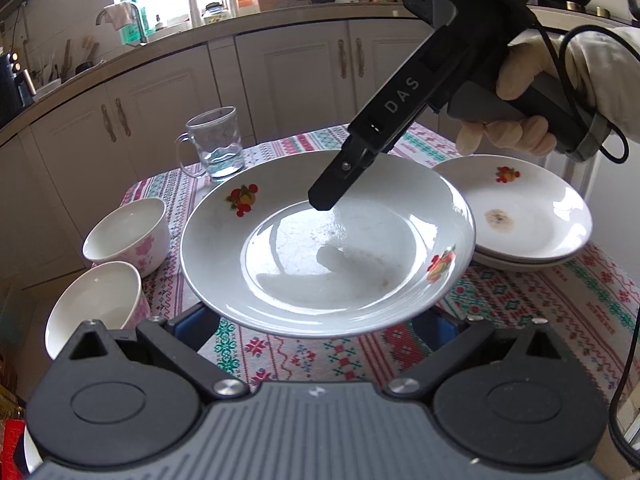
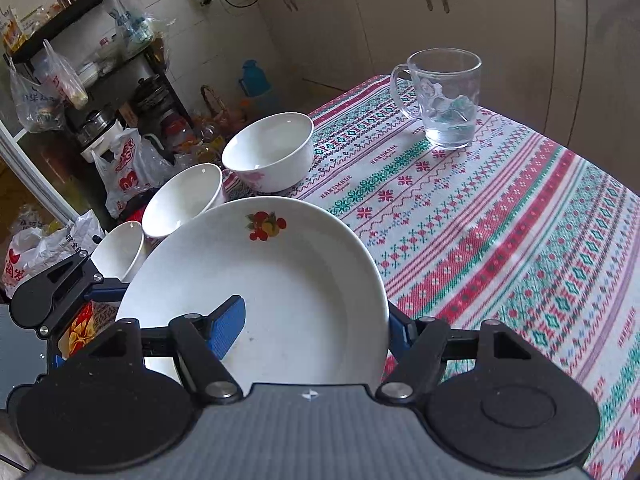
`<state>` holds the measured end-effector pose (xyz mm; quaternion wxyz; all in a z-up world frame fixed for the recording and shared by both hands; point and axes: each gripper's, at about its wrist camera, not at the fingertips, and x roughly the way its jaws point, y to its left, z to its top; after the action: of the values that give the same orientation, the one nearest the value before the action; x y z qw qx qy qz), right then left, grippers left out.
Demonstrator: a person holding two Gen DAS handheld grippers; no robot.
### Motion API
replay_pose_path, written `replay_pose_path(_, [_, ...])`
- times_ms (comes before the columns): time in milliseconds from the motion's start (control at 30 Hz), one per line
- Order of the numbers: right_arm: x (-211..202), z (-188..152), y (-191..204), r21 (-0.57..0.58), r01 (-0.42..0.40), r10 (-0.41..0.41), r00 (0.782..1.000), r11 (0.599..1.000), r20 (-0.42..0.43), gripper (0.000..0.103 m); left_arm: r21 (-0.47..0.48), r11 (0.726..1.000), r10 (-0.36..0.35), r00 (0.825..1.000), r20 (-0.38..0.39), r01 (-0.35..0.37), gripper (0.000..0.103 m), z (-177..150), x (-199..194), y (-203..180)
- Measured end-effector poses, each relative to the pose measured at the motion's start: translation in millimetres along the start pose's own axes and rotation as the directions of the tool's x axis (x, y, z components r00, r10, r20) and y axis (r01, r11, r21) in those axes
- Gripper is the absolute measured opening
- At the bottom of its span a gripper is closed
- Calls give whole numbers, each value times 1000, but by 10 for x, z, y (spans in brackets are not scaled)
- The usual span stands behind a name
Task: Organize plates and bowls
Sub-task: 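Lift the flowered plate off the table with the right tool, then carry the flowered plate over the plate stack and lower it on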
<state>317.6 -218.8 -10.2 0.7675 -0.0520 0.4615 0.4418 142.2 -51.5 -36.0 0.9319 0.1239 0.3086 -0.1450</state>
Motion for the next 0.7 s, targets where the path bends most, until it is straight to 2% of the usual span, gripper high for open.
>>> replay_pose_path(700, [-514, -609, -58, 92, 75, -81, 995, 993, 64, 77, 113, 989, -99, 995, 6, 98, 101, 68, -87, -426])
